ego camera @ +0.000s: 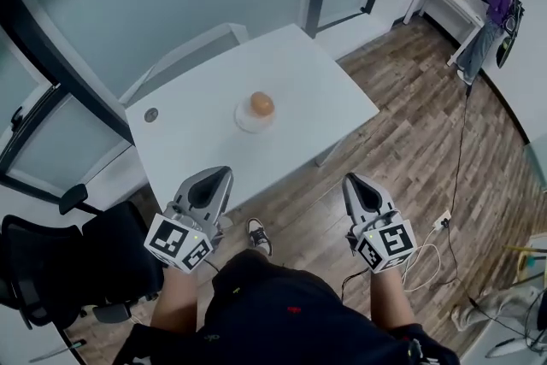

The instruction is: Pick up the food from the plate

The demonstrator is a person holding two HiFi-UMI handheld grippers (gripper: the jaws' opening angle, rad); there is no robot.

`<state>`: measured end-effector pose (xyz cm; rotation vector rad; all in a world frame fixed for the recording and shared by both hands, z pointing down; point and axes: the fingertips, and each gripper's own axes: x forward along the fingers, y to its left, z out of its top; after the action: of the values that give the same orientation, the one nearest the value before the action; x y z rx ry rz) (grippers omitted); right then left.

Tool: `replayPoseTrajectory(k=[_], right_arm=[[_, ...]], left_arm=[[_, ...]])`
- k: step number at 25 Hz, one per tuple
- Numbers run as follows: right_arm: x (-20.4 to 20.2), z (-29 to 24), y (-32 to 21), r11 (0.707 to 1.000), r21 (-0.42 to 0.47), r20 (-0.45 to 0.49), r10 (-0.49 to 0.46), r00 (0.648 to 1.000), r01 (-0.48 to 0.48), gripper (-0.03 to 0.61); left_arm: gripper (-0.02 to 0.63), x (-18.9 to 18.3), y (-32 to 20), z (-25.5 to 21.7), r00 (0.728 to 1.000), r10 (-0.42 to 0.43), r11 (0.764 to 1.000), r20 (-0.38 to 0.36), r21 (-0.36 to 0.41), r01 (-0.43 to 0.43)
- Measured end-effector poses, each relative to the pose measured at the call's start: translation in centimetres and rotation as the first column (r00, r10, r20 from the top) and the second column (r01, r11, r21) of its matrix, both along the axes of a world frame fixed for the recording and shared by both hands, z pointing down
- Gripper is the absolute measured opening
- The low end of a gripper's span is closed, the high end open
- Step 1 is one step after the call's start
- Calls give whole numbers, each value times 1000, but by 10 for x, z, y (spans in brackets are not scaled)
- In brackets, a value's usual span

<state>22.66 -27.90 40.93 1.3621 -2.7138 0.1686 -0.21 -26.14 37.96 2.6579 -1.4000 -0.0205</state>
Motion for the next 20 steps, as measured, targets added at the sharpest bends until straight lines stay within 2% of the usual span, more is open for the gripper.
replayPoseTrajectory(k=[4,13,20], right_arm=[[-32,-1,-54,999,-1,-16,-34,999,34,26],[-141,21,-171,991,-34,-65,-133,989,131,26],[-165,50,-235,979,-95,-143,-191,971,179,43]], left_arm=[[23,-25,-50,7,1000,-13,1000,-3,-15,13],[23,-109,-146,35,998,-62,995,0,-75,61],[23,-118,-180,47,994,-106,989,-3,-107,105]])
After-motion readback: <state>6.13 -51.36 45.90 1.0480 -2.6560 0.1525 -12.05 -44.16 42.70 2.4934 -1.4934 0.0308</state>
